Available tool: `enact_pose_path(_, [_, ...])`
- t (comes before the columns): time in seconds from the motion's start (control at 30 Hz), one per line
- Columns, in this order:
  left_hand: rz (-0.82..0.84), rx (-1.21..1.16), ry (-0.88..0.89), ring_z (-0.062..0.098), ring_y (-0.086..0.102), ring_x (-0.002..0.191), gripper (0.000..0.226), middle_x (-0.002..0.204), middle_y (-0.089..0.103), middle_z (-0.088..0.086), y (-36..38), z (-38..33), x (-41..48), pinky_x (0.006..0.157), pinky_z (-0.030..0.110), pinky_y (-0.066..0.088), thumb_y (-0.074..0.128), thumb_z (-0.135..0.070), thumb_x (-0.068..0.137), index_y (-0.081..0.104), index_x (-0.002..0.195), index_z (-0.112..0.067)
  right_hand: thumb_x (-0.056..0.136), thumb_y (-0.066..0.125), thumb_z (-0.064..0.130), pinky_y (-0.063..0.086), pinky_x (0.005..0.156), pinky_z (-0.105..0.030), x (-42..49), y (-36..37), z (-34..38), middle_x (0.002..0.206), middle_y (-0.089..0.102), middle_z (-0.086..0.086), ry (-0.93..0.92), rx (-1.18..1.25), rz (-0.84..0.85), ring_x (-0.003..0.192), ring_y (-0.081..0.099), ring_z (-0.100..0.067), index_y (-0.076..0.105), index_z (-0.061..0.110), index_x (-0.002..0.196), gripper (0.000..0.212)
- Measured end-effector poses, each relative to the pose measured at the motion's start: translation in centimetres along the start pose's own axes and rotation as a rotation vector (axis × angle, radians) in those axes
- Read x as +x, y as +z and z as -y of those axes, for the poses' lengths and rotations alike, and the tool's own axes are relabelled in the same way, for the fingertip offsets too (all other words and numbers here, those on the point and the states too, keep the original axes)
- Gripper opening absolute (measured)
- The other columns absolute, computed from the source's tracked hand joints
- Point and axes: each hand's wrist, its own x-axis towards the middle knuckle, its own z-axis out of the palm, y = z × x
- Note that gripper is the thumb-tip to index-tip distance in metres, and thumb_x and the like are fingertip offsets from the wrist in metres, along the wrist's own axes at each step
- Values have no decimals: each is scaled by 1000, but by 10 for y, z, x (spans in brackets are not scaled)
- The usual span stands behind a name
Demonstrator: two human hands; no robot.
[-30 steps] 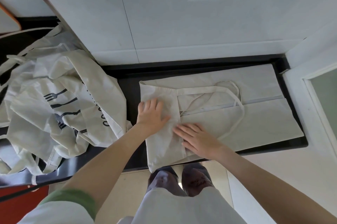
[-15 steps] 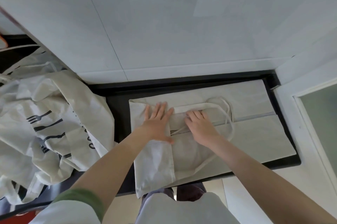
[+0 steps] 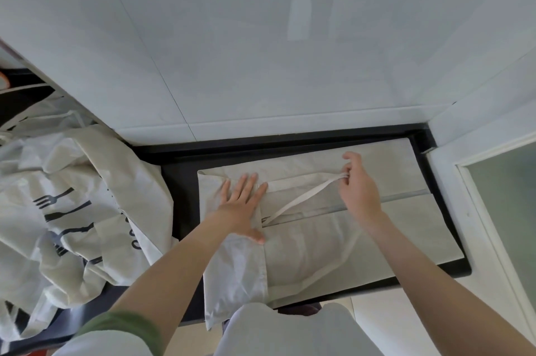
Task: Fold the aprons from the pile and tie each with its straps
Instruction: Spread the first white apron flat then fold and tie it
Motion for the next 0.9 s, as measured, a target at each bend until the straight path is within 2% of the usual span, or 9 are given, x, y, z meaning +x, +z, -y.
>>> enact_pose_path(0.17, [19,-3,-14,26,-45,132,133,146,-47,4,-5,-2,-1,112,57,-20,68,-71,69,-34,143,-28,102,44,20,43,63,-36,15,-19,-15,83,55,-2,140,94,-178,69,55,-23,44,11,128,28])
enact_pose_path(0.27, [28,-26,-35,28,-43,134,132,149,-43,7,-8,-8,-1,111,58,-20,69,-69,69,-29,147,-26,101,45,15,41,66,-35,22,-30,-32,80,54,-1,226,120,-263,76,59,-30,44,6,126,27])
enact_pose_path(0.37, [-58,-97,-100,32,-19,145,108,158,-17,9,-21,-23,6,116,54,-12,59,-68,78,-1,153,-20,90,54,3,39,92,-44,29,-27,-46,115,59,-12,302,-216,-46,107,56,-33,37,8,136,49])
enact_pose_path(0.43, [-216,-82,-151,30,7,144,78,156,7,9,-32,-29,12,118,48,1,46,-61,90,18,148,-16,83,59,11,27,105,-46,29,-19,-45,141,40,-13,306,-486,197,129,39,-32,24,14,145,71])
enact_pose_path(0.5, [-396,-39,-216,29,21,139,59,153,19,9,-35,-24,18,117,45,11,40,-46,98,24,145,-14,78,60,12,15,113,-44,28,-11,-35,154,17,-8,232,-536,361,141,19,-29,12,24,150,87])
enact_pose_path(0.57, [-467,2,-264,28,28,136,55,150,25,9,-33,-12,23,116,45,15,42,-37,99,24,146,-13,78,57,10,8,116,-41,30,0,-22,158,8,-4,92,-452,445,145,10,-25,11,28,151,88])
enact_pose_path(0.67, [-424,3,-310,25,39,124,58,136,40,6,-37,2,28,110,41,23,52,-41,95,31,141,-12,86,54,8,12,117,-39,34,15,0,158,13,-3,-127,-306,512,145,14,-24,18,24,151,77])
enact_pose_path(0.77, [-370,37,-276,24,40,114,40,123,45,4,-51,10,31,98,37,29,53,-31,94,46,130,-16,92,58,23,16,117,-38,43,27,15,159,16,-1,-308,-266,544,145,18,-22,13,23,154,76])
enact_pose_path(0.9, [-468,35,-97,24,40,112,30,120,47,2,-59,17,26,99,35,24,43,-17,96,54,124,-21,87,62,42,1,117,-38,57,34,26,158,20,0,-386,-419,570,147,11,-18,6,27,154,88])
